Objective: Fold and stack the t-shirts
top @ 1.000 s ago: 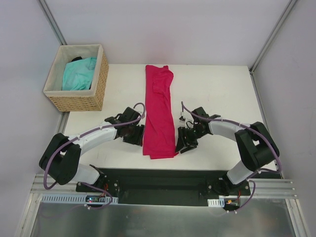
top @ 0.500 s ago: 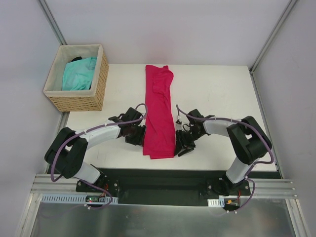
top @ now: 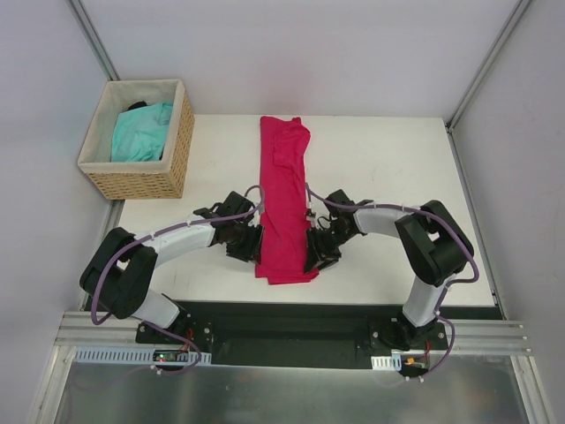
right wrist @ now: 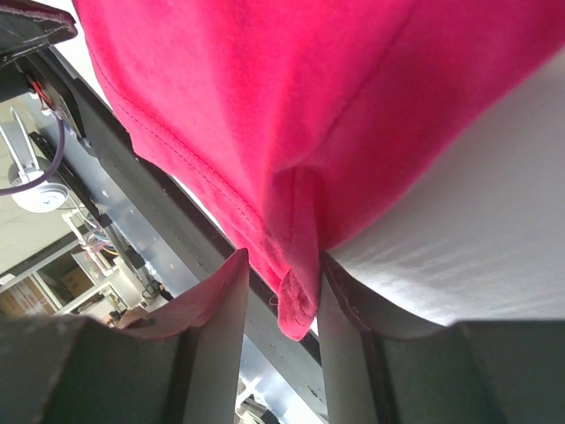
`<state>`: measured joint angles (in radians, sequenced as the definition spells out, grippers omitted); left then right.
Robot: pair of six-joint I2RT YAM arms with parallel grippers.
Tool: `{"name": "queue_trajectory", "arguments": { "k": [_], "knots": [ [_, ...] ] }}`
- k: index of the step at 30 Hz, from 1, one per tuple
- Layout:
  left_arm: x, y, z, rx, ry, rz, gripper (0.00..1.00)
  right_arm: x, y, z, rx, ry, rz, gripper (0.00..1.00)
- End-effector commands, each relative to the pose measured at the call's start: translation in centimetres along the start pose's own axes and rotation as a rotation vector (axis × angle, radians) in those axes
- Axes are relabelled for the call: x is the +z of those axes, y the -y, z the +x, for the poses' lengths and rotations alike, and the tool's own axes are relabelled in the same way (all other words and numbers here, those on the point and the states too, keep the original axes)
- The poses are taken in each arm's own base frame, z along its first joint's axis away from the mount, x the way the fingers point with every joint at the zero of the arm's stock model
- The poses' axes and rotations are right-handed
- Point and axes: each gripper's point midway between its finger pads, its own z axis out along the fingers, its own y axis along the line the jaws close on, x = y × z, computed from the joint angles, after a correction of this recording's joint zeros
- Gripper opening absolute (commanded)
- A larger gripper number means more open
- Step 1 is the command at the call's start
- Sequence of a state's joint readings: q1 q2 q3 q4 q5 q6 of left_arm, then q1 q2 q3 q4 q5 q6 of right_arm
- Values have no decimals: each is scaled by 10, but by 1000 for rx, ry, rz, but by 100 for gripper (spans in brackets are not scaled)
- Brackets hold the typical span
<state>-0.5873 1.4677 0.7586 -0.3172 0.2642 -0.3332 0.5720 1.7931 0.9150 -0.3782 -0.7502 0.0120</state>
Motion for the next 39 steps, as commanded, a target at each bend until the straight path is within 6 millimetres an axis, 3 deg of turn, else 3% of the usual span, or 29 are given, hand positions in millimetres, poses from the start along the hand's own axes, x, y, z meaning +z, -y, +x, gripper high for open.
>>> {"name": "queue_trajectory", "arguments": {
  "k": [1,17,20,25,31,39],
  "knots": [
    [-8,14,-4,11,17,77,45,3,-1,-1,-48,4,50,38],
    [4,18,9,-14,-67,119,26,7,2,8,-45,3,117,24],
    [6,18,12,-20,-87,126,26,6,3,8,-39,3,119,24],
    [5,16,17,-40,-94,112,38,6,2,9,-45,1,119,24],
    [-12,13,8,-47,-11,68,48,6,2,8,-45,-6,117,23],
    [-19,7,13,-76,-21,26,49,5,0,5,-56,-19,116,23]
  ]
}}
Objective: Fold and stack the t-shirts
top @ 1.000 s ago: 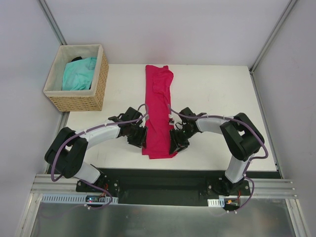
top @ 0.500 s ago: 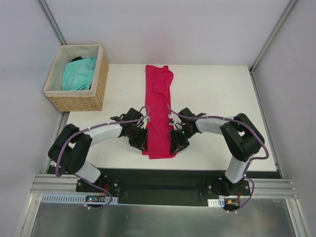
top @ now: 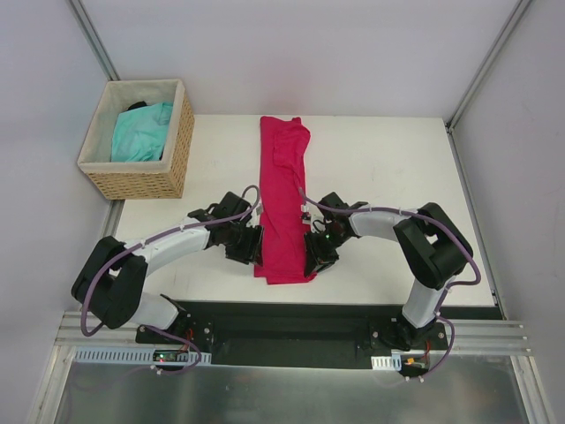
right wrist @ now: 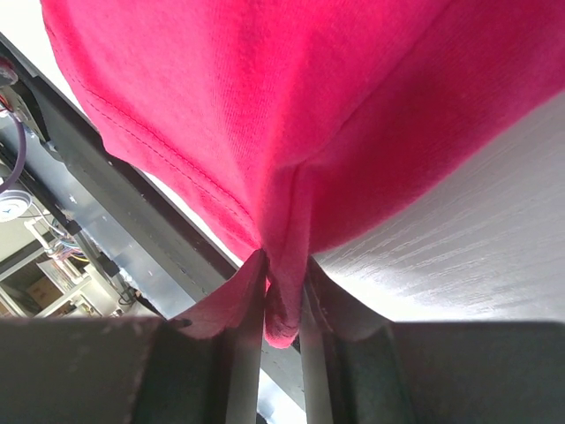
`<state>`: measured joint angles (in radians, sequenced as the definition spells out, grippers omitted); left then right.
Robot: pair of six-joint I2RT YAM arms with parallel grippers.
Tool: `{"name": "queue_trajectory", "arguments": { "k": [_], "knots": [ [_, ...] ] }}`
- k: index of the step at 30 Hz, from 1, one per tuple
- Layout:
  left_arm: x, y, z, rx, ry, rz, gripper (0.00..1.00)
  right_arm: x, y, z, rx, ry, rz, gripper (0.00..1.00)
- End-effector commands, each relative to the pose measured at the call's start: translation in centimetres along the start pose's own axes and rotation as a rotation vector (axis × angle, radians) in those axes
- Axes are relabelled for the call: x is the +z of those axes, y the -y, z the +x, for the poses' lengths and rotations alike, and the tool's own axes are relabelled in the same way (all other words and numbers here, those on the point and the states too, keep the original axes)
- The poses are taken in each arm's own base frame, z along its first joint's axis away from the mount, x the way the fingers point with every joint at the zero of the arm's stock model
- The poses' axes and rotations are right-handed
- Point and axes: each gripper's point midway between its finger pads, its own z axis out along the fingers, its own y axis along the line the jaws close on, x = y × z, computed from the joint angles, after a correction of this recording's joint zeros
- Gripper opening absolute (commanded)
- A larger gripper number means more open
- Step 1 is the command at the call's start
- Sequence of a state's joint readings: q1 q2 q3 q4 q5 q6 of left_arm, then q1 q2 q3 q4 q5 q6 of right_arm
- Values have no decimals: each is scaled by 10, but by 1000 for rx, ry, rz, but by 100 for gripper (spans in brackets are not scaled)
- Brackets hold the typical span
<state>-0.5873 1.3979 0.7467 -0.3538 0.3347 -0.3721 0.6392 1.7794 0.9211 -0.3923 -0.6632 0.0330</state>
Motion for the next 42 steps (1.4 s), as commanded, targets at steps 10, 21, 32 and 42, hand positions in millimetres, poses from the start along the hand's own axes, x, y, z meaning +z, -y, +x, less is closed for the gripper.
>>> {"name": "queue_trajectory", "arguments": {
  "k": [10,21,32,42],
  "knots": [
    [8,-11,20,-89,-93,-39,47,-5,2,-3,-21,-3,39,23],
    [21,-5,12,-90,-113,-1,47,-7,4,1,-46,-7,51,22],
    [29,6,16,-90,-155,59,43,-6,4,1,-53,-16,48,21],
    [28,13,12,-70,-161,85,0,-7,3,-4,-65,-22,51,7]
  ]
}}
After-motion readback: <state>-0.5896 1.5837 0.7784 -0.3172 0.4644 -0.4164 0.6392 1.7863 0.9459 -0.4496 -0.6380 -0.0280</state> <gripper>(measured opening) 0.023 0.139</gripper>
